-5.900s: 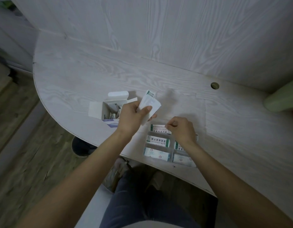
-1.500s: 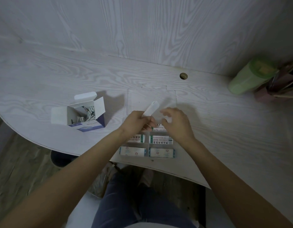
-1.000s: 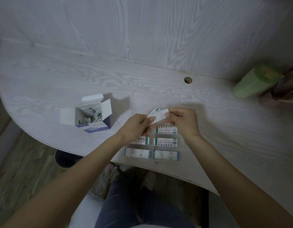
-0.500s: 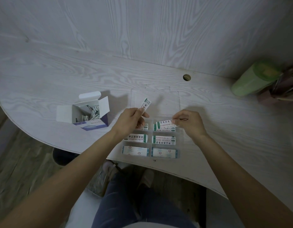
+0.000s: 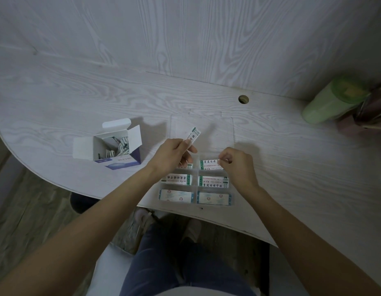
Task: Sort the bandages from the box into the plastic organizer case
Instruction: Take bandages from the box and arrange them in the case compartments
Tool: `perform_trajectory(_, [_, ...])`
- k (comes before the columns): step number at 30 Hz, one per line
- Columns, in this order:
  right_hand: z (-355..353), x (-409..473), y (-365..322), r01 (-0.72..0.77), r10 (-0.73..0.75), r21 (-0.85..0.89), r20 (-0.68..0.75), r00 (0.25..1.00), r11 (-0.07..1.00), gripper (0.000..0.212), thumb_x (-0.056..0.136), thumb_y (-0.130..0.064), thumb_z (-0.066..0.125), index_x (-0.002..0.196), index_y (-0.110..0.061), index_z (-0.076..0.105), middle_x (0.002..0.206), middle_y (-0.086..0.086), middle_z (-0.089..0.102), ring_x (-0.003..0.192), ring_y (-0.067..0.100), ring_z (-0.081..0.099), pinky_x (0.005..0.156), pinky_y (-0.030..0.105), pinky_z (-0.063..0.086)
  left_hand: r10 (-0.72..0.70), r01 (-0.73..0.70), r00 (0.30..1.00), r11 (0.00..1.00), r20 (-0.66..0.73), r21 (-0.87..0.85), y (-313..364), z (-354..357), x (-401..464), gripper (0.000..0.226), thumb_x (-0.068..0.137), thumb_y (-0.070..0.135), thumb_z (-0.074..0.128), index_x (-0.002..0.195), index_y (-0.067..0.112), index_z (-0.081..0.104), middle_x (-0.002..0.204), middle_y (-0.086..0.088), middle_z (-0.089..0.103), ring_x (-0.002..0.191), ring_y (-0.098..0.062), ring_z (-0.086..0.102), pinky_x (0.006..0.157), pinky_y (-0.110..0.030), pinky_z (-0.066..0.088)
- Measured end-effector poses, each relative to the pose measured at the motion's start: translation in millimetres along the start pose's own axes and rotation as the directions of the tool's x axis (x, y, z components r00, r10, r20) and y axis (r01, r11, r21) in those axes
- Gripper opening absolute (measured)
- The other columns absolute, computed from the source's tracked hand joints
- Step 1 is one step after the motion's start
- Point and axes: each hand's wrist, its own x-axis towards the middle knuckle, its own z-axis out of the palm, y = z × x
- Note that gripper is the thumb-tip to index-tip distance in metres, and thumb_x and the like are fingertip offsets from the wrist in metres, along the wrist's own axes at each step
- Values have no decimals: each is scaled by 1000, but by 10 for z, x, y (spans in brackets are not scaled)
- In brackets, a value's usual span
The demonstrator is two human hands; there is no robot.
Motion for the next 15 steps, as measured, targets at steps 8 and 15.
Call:
perform_trajectory(8, [47,11,66,150,-132,-253,87,987,956,12,84,-6,66,95,-10,70,95,3,63,94,13,47,66,22,28,44,-45,999,997,20,55,39,56,-8,28,103,23,37,97,5,57,67,1,68,55,-13,54,57,-19,47])
perform_trajectory(15, [-51,13,10,147,-139,-73,105,985,986,23,85,-16,68,108,-16,68,106,-1,63,98,10,53,76,18,38,76,-68,997,933,-9,354,15,64,95,18,98,25,48,91,16,61,85,1,67,66,-12,63,56,-16,45])
